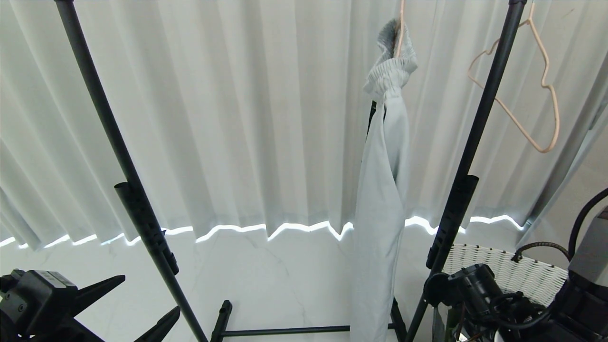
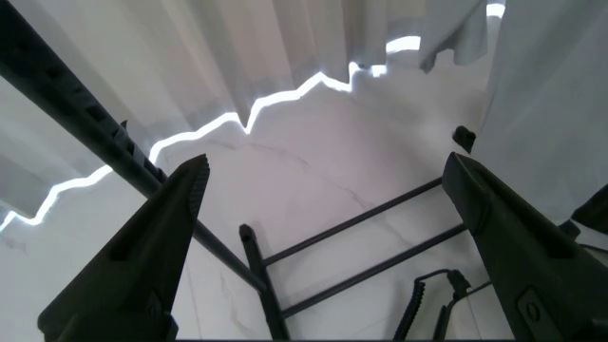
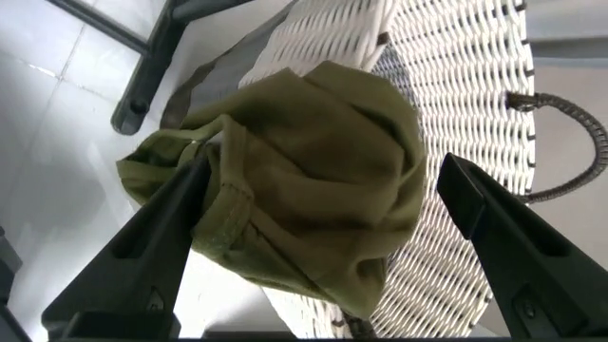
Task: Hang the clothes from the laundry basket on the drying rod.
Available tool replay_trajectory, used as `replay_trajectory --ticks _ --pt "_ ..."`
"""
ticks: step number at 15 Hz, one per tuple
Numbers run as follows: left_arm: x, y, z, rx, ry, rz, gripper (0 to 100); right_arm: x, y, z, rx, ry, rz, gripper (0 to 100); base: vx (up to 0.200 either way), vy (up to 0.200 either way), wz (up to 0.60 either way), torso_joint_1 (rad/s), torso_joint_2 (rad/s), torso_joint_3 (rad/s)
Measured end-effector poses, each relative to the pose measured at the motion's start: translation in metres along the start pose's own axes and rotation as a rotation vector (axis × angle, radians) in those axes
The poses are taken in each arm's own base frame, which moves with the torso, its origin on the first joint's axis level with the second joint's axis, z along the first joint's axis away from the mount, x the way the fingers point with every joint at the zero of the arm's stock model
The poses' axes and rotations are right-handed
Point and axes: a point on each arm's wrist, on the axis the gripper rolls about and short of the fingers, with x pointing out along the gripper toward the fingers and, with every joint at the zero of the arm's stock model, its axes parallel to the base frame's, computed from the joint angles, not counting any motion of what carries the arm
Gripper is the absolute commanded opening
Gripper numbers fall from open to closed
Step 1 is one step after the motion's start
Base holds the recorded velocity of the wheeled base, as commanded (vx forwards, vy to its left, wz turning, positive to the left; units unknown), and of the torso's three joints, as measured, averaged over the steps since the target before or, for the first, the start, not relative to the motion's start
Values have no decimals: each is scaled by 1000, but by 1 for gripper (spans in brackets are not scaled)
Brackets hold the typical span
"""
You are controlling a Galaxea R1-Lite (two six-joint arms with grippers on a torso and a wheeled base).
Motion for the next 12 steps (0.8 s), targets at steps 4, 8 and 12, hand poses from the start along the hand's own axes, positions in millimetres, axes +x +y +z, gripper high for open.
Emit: replay_trajectory --ticks 4,8,12 --pt "0 0 0 1 0 0 100 -14 -7 -11 -36 1 -33 100 0 0 0 0 0 0" --pt "0 0 0 1 -1 1 100 -17 -12 -15 -22 4 -45 100 0 0 0 0 0 0" --pt "-1 0 1 1 -9 2 100 -23 -16 -15 -13 -16 -53 100 0 0 0 0 0 0"
